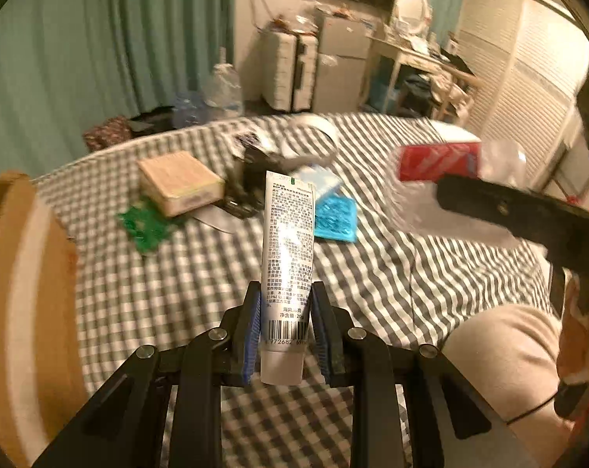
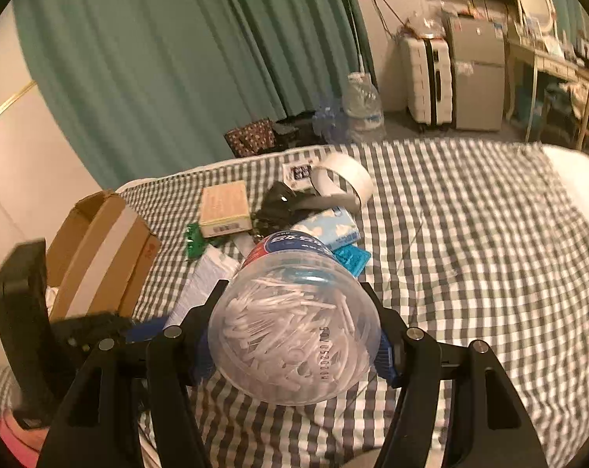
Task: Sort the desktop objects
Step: 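Carry the toothpaste tube and floss jar over the cardboard box and open both grippers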
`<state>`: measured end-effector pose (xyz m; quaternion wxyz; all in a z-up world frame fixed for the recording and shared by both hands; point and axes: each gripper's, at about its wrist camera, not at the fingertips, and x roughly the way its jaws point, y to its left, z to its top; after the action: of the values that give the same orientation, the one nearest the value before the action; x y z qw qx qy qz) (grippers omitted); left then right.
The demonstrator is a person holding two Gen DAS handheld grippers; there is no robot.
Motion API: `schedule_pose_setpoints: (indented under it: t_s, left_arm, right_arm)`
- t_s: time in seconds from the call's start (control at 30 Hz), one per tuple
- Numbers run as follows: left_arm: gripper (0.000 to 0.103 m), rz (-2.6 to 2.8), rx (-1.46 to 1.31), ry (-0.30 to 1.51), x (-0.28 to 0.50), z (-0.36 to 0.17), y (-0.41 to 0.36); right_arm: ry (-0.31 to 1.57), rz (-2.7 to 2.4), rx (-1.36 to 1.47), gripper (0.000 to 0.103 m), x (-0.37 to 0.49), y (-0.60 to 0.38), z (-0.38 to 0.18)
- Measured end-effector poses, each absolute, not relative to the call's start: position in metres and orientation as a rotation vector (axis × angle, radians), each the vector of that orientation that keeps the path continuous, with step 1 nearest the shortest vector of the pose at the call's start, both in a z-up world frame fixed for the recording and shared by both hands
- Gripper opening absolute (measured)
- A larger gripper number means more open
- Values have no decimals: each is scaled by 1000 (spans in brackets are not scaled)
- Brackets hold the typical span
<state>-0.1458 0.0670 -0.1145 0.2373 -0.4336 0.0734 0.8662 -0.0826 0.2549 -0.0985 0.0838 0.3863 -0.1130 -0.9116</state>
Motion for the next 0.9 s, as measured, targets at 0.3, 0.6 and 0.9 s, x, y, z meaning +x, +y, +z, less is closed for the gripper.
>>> schedule_pose_setpoints:
  t_s: [0.3,0.6,0.9]
  left_arm:
    - [25,2514,-1158,36,-144,-75,11]
    - [25,2675,-1031,-77,-138,-18,-66]
    - [25,2833,-1153,-151,-152,-35,-171]
  right_arm:
    - [-182,-2718,1016,63,-51,209,-37]
    - [-87,-2629,893,63,-43,134,1]
    - [-16,-2455,901,63,-69,48,-5]
